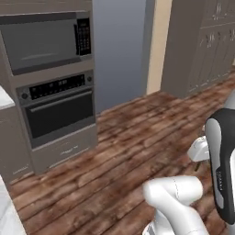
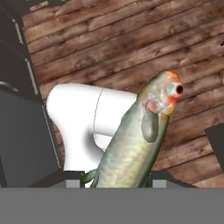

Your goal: Take the fish from the fridge and place it on the digital scale on the counter by the fridge. Wait a few seconds for a reading, then move it to the plate on the dining counter.

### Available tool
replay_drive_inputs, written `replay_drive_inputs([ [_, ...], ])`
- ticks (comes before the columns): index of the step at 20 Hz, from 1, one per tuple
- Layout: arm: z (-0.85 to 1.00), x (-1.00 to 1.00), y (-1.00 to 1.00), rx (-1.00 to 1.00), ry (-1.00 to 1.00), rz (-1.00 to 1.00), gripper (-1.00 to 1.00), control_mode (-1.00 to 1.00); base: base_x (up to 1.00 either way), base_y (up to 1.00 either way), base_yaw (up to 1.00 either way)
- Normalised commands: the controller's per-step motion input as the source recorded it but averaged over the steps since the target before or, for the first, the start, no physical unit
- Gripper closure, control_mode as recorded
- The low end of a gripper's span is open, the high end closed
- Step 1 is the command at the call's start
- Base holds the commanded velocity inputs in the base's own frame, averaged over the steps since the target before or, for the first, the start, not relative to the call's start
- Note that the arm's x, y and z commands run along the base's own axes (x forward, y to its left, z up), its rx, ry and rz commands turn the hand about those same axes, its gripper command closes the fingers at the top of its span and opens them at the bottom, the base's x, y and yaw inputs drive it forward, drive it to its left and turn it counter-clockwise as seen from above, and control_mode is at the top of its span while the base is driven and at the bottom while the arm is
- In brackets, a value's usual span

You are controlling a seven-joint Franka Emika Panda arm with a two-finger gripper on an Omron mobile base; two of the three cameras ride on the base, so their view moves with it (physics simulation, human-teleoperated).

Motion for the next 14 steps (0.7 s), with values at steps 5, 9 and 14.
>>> replay_drive_inputs([
  [5, 0.0, 0.0, 0.0, 0.0, 0.0, 0.0, 1.0, 1.0, 1.0, 0.19, -0.28],
  [9, 0.0, 0.0, 0.0, 0.0, 0.0, 0.0, 1.0, 1.0, 1.0, 0.16, -0.3],
  [14, 0.0, 0.0, 0.0, 0.0, 0.0, 0.0, 1.0, 1.0, 1.0, 0.09, -0.34],
])
